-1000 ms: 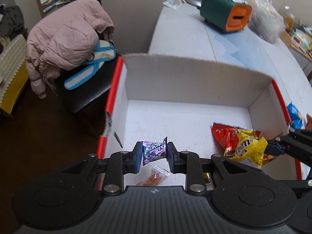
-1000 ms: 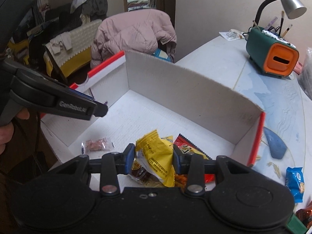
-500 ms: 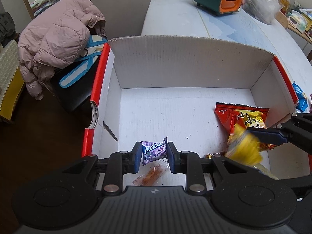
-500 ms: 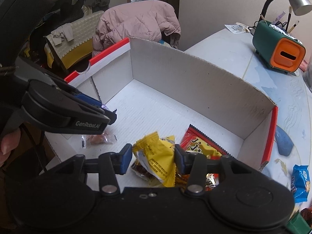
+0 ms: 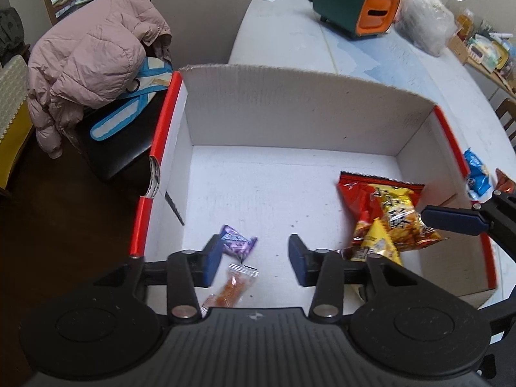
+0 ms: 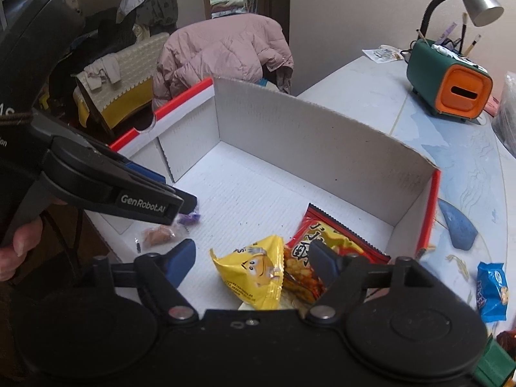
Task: Organize snacks
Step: 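Open both grippers to drop the purple candy and chip bag into the box, then move both grippers back from the box over the remaining snacks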
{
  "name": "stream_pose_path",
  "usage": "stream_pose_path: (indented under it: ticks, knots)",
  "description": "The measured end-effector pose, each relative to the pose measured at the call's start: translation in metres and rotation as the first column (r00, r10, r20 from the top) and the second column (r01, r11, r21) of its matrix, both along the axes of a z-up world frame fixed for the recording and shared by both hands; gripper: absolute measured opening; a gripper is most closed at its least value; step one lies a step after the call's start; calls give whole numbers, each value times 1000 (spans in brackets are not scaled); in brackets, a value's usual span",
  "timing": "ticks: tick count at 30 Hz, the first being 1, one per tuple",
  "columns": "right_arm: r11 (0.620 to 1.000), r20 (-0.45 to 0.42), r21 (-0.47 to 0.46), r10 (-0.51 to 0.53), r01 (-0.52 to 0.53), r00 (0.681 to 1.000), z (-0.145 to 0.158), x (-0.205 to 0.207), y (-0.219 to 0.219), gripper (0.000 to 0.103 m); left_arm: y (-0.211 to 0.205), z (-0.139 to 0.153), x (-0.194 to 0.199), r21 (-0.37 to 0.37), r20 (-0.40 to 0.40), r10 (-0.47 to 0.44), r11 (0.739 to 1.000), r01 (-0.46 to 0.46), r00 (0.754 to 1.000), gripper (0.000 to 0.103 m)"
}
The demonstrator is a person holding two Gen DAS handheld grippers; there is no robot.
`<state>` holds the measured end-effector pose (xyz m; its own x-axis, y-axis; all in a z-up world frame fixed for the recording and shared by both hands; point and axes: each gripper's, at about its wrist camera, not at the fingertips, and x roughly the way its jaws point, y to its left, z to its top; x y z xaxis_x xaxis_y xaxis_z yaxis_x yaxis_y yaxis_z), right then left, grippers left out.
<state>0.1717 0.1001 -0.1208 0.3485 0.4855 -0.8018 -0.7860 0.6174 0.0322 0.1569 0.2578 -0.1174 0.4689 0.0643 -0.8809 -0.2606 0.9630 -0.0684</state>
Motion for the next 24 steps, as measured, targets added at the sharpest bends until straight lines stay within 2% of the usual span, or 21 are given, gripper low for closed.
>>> stream_pose_path:
  ticks: [2, 5, 7, 10, 14, 24]
  knots:
    - [1000, -1, 13, -10, 10, 1000, 4, -2, -5, 80, -4, 4, -3, 16, 21, 3, 1000, -3, 1000, 62]
    - [999, 5, 31, -19, 19, 1000, 11, -5, -12, 82, -6, 12, -9, 12, 44, 8, 1000, -9, 999, 62]
    - [998, 11, 49, -26, 26, 1000, 16, -8, -19, 88, -9, 18, -12, 17, 63, 9, 1000, -10, 998, 62]
    - [996, 12, 82, -41, 40, 999, 25, -11, -31, 92, -16, 28, -19, 31, 96, 1, 1000, -4, 995, 62]
    - [991, 27, 120, -63, 59, 998, 38, -16, -46, 92, -27, 42, -27, 30, 140, -18, 999, 14, 990, 70]
    - [974, 70, 210, -96, 79, 993, 68, -28, -92, 97, -64, 73, -43, 8, 241, -73, 997, 73, 968, 78]
